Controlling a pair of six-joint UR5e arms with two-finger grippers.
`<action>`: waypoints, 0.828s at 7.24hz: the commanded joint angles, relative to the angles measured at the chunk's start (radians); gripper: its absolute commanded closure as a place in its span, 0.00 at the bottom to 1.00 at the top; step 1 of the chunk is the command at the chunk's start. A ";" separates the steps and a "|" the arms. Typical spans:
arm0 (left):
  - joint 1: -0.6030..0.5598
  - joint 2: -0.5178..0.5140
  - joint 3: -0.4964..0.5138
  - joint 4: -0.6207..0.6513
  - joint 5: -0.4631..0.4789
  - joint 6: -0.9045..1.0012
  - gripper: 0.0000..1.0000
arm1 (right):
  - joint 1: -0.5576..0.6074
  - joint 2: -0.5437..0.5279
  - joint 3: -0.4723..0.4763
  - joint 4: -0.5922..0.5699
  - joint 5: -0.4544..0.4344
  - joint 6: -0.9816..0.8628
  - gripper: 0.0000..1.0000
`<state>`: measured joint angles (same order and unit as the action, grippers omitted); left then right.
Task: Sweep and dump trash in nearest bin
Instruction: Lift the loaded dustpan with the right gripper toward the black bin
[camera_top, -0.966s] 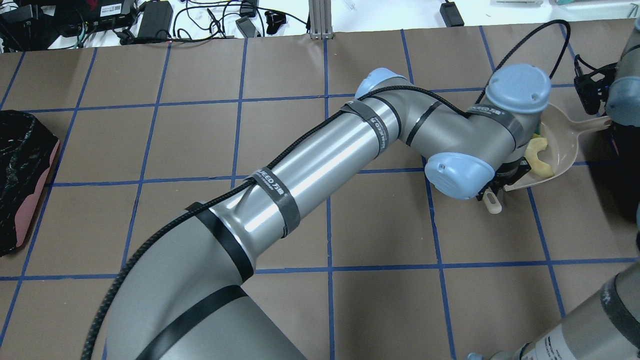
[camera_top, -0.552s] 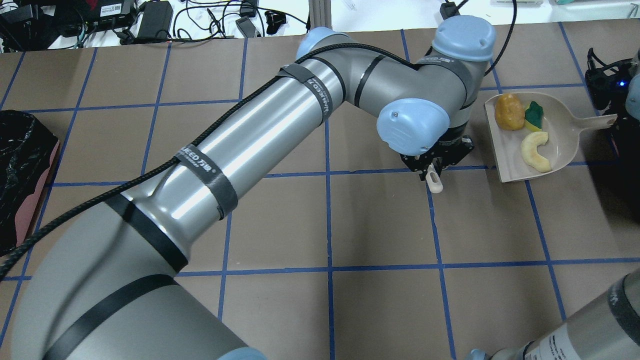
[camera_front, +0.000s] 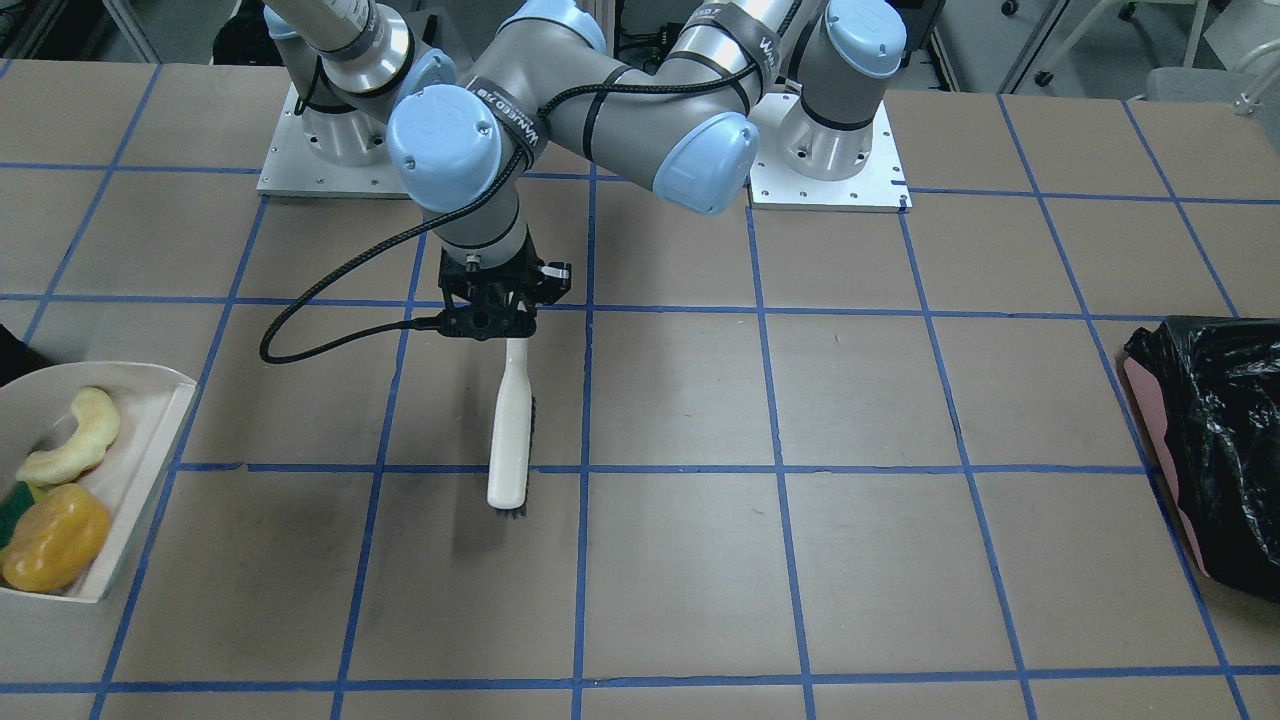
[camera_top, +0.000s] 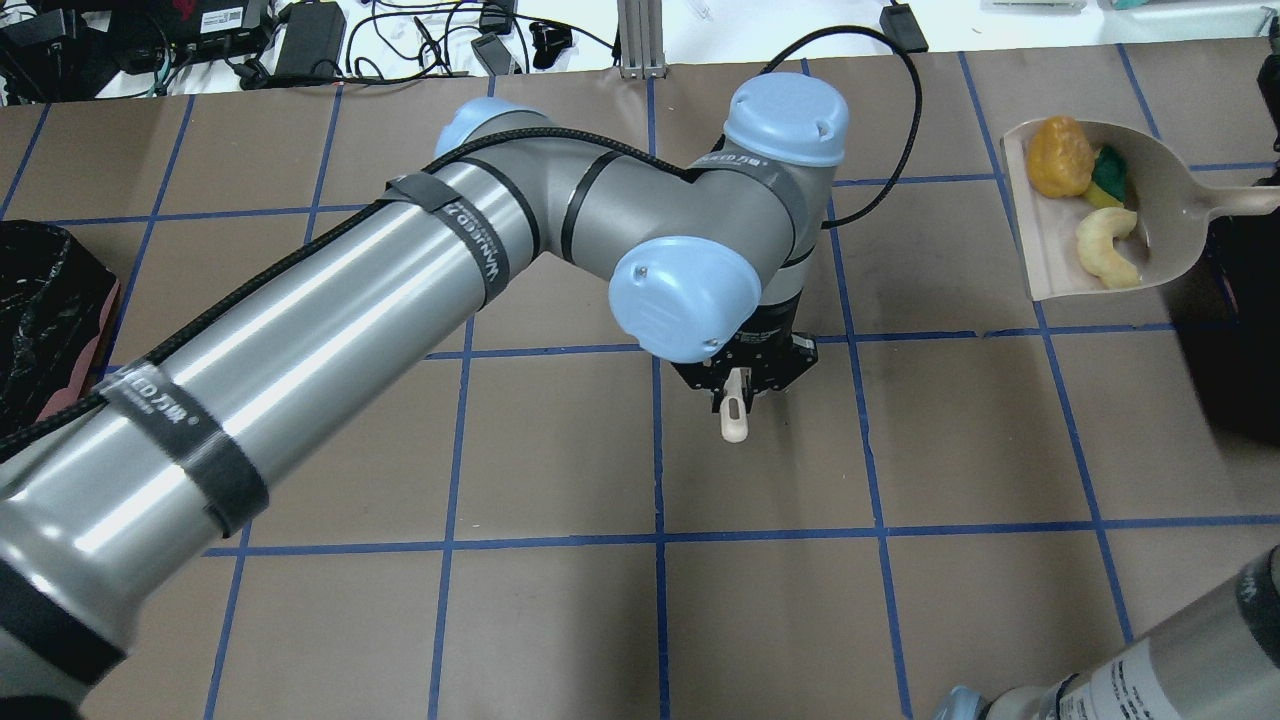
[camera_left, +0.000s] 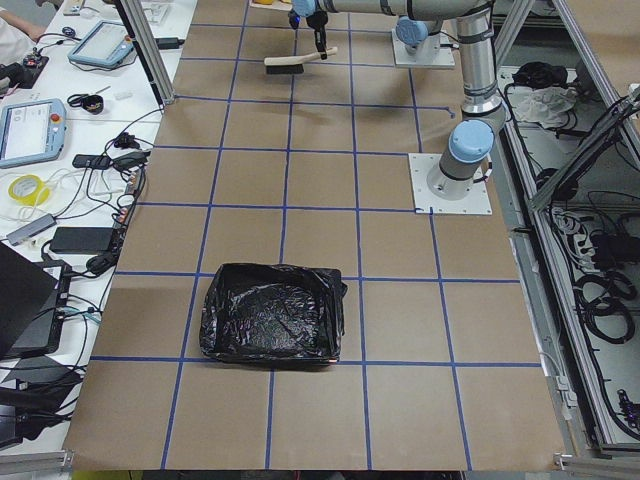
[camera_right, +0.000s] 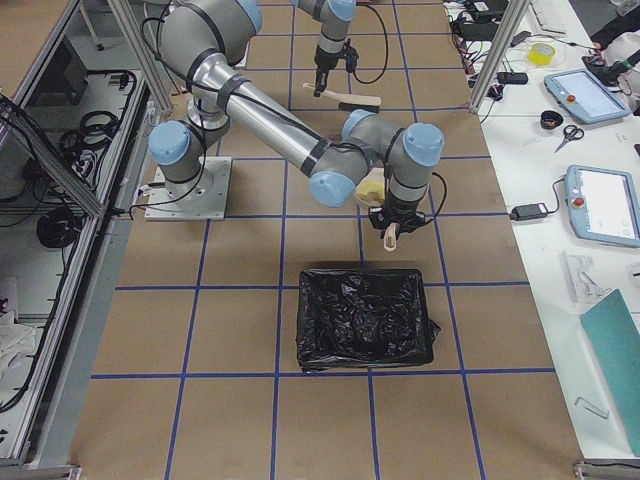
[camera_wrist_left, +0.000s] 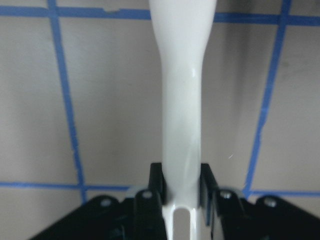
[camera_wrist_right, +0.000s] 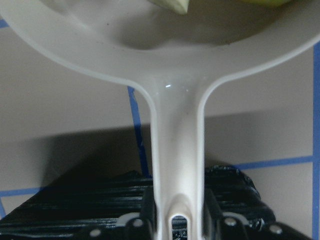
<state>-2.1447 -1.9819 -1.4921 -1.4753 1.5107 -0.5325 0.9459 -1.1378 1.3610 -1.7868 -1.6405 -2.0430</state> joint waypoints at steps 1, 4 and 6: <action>0.008 0.130 -0.196 0.039 0.005 0.008 1.00 | -0.137 0.000 -0.080 0.112 0.045 -0.012 1.00; 0.016 0.227 -0.419 0.222 -0.004 0.011 1.00 | -0.258 0.021 -0.140 0.107 0.025 -0.108 1.00; 0.009 0.251 -0.442 0.227 -0.009 0.005 1.00 | -0.352 0.107 -0.251 0.106 -0.016 -0.201 1.00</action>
<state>-2.1313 -1.7470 -1.9154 -1.2556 1.5053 -0.5263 0.6458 -1.0786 1.1768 -1.6791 -1.6382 -2.1898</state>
